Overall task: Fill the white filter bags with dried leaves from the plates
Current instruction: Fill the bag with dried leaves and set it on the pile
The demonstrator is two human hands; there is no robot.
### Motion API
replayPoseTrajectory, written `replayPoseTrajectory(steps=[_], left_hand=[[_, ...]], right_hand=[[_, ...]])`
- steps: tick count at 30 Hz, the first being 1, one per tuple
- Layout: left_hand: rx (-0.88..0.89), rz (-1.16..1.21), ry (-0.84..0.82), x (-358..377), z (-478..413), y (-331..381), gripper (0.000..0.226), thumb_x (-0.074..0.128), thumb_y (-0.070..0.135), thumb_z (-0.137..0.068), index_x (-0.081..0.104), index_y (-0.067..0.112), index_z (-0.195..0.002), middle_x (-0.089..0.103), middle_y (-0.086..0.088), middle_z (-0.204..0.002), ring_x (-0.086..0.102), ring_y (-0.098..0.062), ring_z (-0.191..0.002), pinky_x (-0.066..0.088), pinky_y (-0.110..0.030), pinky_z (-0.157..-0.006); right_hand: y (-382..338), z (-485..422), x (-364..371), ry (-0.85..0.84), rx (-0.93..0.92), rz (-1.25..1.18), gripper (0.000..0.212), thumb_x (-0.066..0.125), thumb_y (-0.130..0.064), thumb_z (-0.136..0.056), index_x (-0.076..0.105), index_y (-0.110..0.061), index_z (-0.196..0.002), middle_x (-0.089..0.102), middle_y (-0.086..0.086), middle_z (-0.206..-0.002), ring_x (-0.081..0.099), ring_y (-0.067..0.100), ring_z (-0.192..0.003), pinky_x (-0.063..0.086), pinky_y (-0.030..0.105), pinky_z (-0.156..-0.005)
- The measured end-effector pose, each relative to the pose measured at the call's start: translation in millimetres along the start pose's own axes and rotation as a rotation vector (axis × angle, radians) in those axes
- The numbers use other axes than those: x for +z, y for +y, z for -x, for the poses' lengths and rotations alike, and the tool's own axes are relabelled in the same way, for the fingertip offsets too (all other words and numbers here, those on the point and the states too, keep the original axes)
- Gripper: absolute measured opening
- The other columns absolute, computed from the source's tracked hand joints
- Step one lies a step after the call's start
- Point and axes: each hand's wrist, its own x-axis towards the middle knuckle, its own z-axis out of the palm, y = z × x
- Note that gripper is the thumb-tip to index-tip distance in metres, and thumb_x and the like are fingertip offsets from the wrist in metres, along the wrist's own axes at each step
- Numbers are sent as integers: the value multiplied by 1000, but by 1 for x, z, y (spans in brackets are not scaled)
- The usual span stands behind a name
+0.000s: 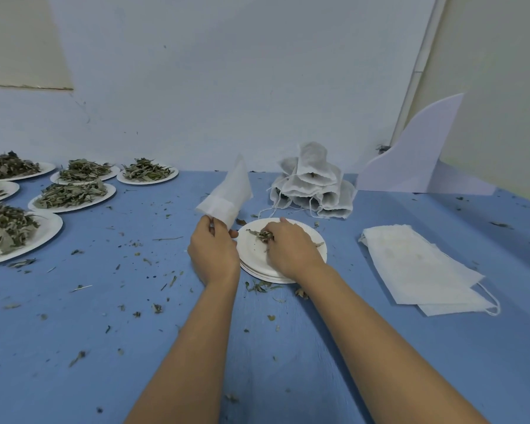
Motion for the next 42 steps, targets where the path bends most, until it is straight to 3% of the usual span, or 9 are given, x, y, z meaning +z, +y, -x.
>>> replayPoseTrajectory(steps=[3, 6, 8, 11, 19, 31, 34, 39, 42], left_hand=[[-8, 0, -8, 0, 0, -1, 34, 41, 18, -96, 47, 21, -63, 61, 5, -59, 55, -18, -56, 39, -25, -55], [-4, -17, -16, 0, 0, -1, 33, 40, 18, -96, 48, 22, -64, 61, 6, -60, 56, -17, -58, 41, -27, -56], [-4, -23, -23, 0, 0, -1, 33, 40, 19, -97, 49, 23, -65, 61, 6, -61, 56, -17, -58, 43, -29, -59], [-7, -25, -19, 1, -1, -2, 33, 40, 18, -97, 48, 23, -65, 61, 5, -61, 54, -14, -54, 41, -26, -56], [-8, -32, -19, 2, -3, -4, 34, 39, 16, -96, 46, 21, -63, 62, 3, -61, 52, -17, -55, 41, -29, -59], [-7, -61, -31, 3, -2, -3, 34, 38, 16, -95, 44, 19, -61, 60, 5, -59, 53, -20, -61, 38, -27, -58], [-4, -54, -14, 3, -1, -3, 35, 39, 16, -95, 45, 17, -61, 61, 3, -62, 54, -21, -61, 39, -28, -58], [43, -6, 33, 1, -6, -6, 38, 44, 12, -95, 42, 8, -58, 61, -24, -74, 55, -36, -66, 35, -32, -56], [83, -5, 46, 3, -8, -4, 25, 48, 13, -95, 60, 1, -77, 52, -6, -60, 55, -31, -64, 36, -20, -51]], right_hand=[[-6, 3, 0, -8, -7, 89, 36, 35, -35, -94, 56, -11, -110, 54, 5, -134, 15, 18, -146, -4, 48, -117], [-9, 8, -1, -21, -9, 174, 63, 16, -59, -91, 60, -20, -115, 47, 0, -142, 7, 18, -147, -15, 57, -112], [-9, 8, -5, -26, -35, 229, 55, 12, -53, -97, 51, -32, -132, 24, 2, -157, -4, 23, -148, -15, 60, -109], [-9, 8, -12, 20, -12, 130, 46, 13, -44, -102, 34, -40, -143, 4, 1, -161, -11, 23, -147, -14, 55, -111], [-12, 14, -27, 251, 118, -97, 47, 30, -46, -100, 39, -31, -143, 27, 7, -155, 23, 28, -142, 32, 46, -107], [-23, 16, -7, 33, 141, 129, 26, 44, -21, -99, 62, -6, -108, 52, 19, -131, 45, 35, -123, 40, 40, -94], [-21, 17, -4, 66, 128, 171, 21, 44, -8, -97, 63, -7, -107, 59, 14, -115, 53, 31, -110, 37, 31, -76], [-19, 16, -5, 111, 110, 173, 29, 43, 1, -91, 66, -9, -105, 66, 13, -105, 57, 28, -100, 33, 28, -67], [-17, 15, -4, 121, 91, 153, 37, 42, 1, -89, 67, -12, -113, 66, 11, -108, 56, 26, -100, 36, 28, -70]])
